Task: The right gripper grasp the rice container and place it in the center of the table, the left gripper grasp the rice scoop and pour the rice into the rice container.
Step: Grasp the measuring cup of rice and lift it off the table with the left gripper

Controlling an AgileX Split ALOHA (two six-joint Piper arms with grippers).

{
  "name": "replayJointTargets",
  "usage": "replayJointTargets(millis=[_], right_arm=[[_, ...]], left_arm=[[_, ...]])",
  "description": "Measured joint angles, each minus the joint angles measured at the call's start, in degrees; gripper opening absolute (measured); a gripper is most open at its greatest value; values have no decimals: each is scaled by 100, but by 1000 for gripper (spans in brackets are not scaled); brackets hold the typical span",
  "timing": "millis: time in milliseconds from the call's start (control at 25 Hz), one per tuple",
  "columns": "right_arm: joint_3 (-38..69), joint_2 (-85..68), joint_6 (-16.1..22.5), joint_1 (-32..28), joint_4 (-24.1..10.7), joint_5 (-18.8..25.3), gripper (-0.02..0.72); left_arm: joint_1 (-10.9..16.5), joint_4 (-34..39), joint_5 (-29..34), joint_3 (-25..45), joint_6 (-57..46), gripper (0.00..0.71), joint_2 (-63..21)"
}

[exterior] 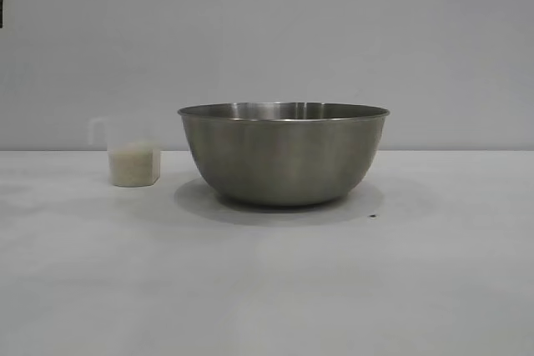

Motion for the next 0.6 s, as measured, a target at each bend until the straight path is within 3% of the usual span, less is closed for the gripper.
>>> replayJointTargets(millis=[600], right_arm=[[0, 0, 0, 0, 0, 0, 315]], left_arm=[[0, 13, -1755, 39, -276, 233, 251]])
